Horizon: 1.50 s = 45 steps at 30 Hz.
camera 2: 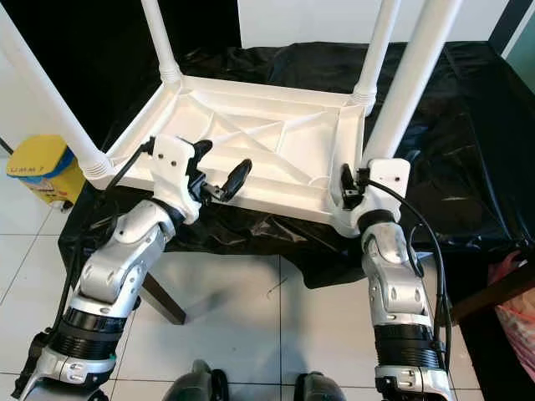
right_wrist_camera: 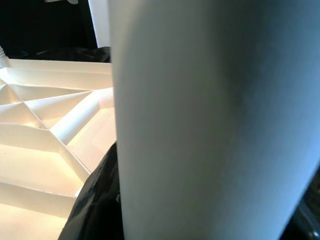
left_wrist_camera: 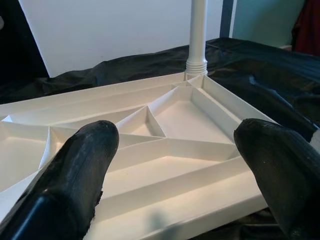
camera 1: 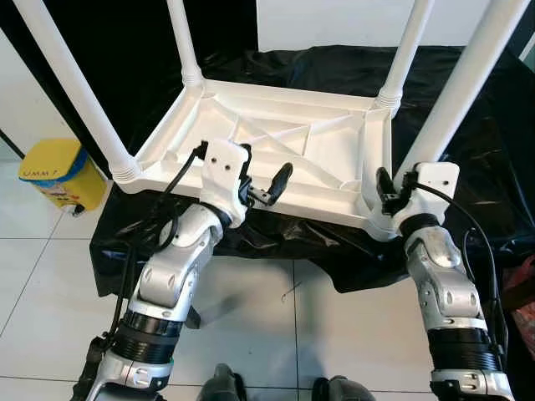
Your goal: Building children table
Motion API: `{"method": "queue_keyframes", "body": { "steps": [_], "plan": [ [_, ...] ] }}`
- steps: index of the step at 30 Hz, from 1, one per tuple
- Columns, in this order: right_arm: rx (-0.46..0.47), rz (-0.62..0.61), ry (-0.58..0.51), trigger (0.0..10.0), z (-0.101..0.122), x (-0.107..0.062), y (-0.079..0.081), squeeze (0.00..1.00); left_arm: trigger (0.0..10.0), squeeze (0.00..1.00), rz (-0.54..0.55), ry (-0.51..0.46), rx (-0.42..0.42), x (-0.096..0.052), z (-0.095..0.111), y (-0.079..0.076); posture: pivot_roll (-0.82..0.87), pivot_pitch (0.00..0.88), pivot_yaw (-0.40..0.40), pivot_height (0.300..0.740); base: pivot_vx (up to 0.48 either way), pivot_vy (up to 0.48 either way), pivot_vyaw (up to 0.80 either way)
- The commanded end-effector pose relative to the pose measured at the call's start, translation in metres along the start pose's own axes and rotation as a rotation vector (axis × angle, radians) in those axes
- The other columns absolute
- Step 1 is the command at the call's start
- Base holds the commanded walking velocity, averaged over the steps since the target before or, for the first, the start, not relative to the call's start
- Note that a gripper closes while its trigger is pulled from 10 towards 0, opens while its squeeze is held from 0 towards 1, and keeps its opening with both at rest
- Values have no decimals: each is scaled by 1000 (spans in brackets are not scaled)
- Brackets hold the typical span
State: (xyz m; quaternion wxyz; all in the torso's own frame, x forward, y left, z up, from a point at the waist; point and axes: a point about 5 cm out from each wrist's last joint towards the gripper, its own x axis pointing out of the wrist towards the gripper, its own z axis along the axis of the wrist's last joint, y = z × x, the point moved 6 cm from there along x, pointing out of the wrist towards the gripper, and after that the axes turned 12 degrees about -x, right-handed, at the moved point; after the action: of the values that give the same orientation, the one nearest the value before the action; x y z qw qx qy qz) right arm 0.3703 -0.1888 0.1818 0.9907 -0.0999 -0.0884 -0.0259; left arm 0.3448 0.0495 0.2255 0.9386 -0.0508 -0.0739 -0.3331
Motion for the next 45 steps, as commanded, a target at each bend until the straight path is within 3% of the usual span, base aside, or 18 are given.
{"method": "queue_keyframes", "body": {
  "steps": [1, 4, 5, 7, 10, 14, 16, 19, 27, 40, 45],
  "plan": [
    [10, 5, 46, 10000, -14, -5, 0, 0, 10000, 0, -153, 42, -2, -4, -6, -21, 3, 118, 35, 740, 0, 0, 0],
    [13, 5, 52, 10000, -16, -6, -1, 0, 10000, 0, -216, 68, -23, -8, -11, -31, 0, 120, 36, 740, 0, 0, 0],
    [20, 13, 56, 10000, -18, -7, 0, 0, 10000, 0, -277, 99, -38, -13, -15, -42, -1, 119, 37, 740, 0, 0, 0],
    [20, 13, 56, 10000, -18, -7, 0, 0, 10000, 0, -277, 99, -38, -13, -15, -42, -1, 119, 37, 740, 0, 0, 0],
    [12, 53, 32, 10000, -17, -9, 7, 0, 10000, 0, -373, 150, -66, -20, -22, -58, -2, 119, 41, 740, 0, 0, 0],
    [-6, 121, -32, 10000, -13, -15, 19, 0, 10000, 0, -405, 167, -72, -23, -23, -65, -2, 120, 49, 740, 0, 0, 0],
    [-7, 135, -43, 10000, -12, -16, 21, 0, 10000, 0, -409, 167, -70, -23, -23, -65, -2, 120, 49, 740, 0, 0, 0],
    [-84, 185, -108, 10000, -10, -22, 29, 0, 10000, 0, -419, 174, -87, -23, -21, -66, 3, 121, 59, 740, 0, 0, 0],
    [-125, 240, -143, 10000, -15, -27, 33, 0, 10000, 0, -430, 192, -82, -25, -19, -65, 13, 123, 77, 740, 0, 0, 0],
    [-114, 298, -158, 10000, -28, -27, 42, 0, 10000, 0, -428, 201, -77, -26, -14, -63, 28, 128, 97, 740, 0, 0, 0],
    [-109, 379, -163, 10000, -30, -26, 55, 0, 10000, 0, -432, 207, -75, -27, -12, -63, 35, 128, 104, 740, 0, 0, 0]
  ]
}}
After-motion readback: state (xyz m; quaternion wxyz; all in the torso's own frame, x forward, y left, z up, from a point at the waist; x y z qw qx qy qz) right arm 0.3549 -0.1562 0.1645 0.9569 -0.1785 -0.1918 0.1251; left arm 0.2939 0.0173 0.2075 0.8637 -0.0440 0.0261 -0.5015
